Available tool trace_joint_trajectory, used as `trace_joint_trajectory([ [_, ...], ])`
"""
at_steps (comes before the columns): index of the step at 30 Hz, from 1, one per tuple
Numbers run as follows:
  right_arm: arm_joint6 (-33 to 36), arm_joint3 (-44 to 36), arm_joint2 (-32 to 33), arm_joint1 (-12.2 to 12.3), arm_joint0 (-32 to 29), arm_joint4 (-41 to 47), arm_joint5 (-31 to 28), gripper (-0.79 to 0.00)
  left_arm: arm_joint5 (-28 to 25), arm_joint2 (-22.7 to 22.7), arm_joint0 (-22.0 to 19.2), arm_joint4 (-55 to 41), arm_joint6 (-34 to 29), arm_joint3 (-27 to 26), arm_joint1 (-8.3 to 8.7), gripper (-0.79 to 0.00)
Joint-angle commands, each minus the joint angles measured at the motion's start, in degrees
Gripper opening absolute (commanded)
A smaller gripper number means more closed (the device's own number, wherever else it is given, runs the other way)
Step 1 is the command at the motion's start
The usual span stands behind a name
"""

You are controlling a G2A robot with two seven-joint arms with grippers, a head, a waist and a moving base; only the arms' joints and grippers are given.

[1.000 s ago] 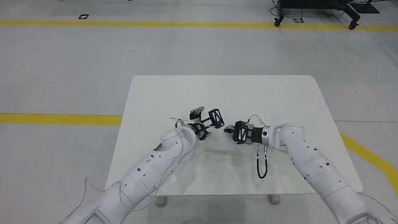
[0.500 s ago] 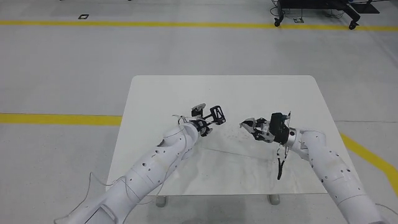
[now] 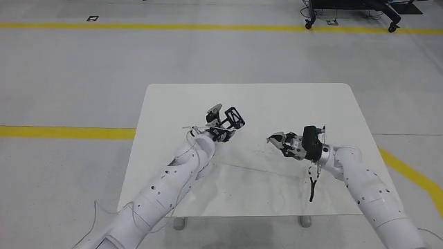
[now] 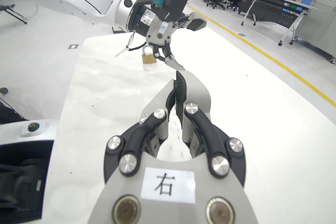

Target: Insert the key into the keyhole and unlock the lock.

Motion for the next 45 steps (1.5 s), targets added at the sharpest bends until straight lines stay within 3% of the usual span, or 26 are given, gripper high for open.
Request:
trace_joint_trajectory([
  [1, 1.1, 2.3, -2.7, -0.3, 2.0, 8.9, 0.0, -0.785, -4.5, -8.4, 5.4, -7.6, 13.2, -2.5, 2.11, 0.000],
  [3, 1.7, 3.4, -5.8, -0.6, 3.4, 16.7, 0.0, -0.785, -11.8, -15.7, 9.7, -13.7, 22.8, -3.9, 3.95, 0.000],
  [7, 5.3, 5.7, -10.8, -0.9, 6.4, 33.5, 0.0, -0.785, -24.4, -25.2, 14.4, -18.3, 31.9, -5.5, 6.42, 0.000],
  [9, 7.2, 5.3, -12.4, -0.8, 7.2, 38.1, 0.0, -0.785, -26.2, -25.6, 14.5, -18.7, 32.4, -5.5, 6.59, 0.000],
  [18, 7.7, 4.9, -12.7, -0.8, 7.0, 38.2, 0.0, -0.785, -26.3, -24.4, 14.4, -15.9, 30.5, -5.9, 6.65, 0.000],
  [24, 16.9, 2.2, -16.8, -1.3, 7.4, 54.0, 0.0, -0.785, -36.9, -22.5, 11.2, -25.9, 33.9, -0.5, 6.17, 0.000],
  [27, 23.3, 2.6, -19.9, -2.0, 9.3, 63.4, 0.0, -0.785, -47.7, -21.8, 9.3, -36.2, 33.7, 3.7, 5.93, 0.000],
  [29, 26.9, 2.5, -21.7, -2.5, 10.4, 68.9, 0.0, -0.785, -55.2, -20.3, 7.6, -44.4, 31.7, 7.2, 5.78, 0.000],
  [32, 30.9, 2.7, -23.5, -3.3, 11.7, 75.4, 0.0, -0.785, -55.2, -12.5, 5.6, -63.1, 25.3, 6.8, 6.00, -0.046],
  [36, 35.8, 2.8, -24.9, -4.2, 13.0, 82.0, 0.0, -0.785, -55.2, -8.0, 2.6, -81.4, 11.6, 6.4, 8.13, -0.139],
  [38, 38.8, 3.0, -25.3, -4.6, 13.6, 84.6, 0.0, -0.785, -55.2, -7.2, 1.7, -88.0, 6.0, 6.3, 9.07, -0.203],
  [40, 41.2, 3.4, -25.4, -4.9, 14.2, 86.3, 0.0, -0.785, -55.2, -6.9, 1.0, -92.1, 1.5, 6.7, 9.75, -0.329],
  [45, 45.6, 4.1, -24.9, -5.9, 14.5, 89.5, 0.0, -0.785, -55.2, -6.2, 0.5, -100.7, -5.6, 6.4, 10.61, -0.437],
])
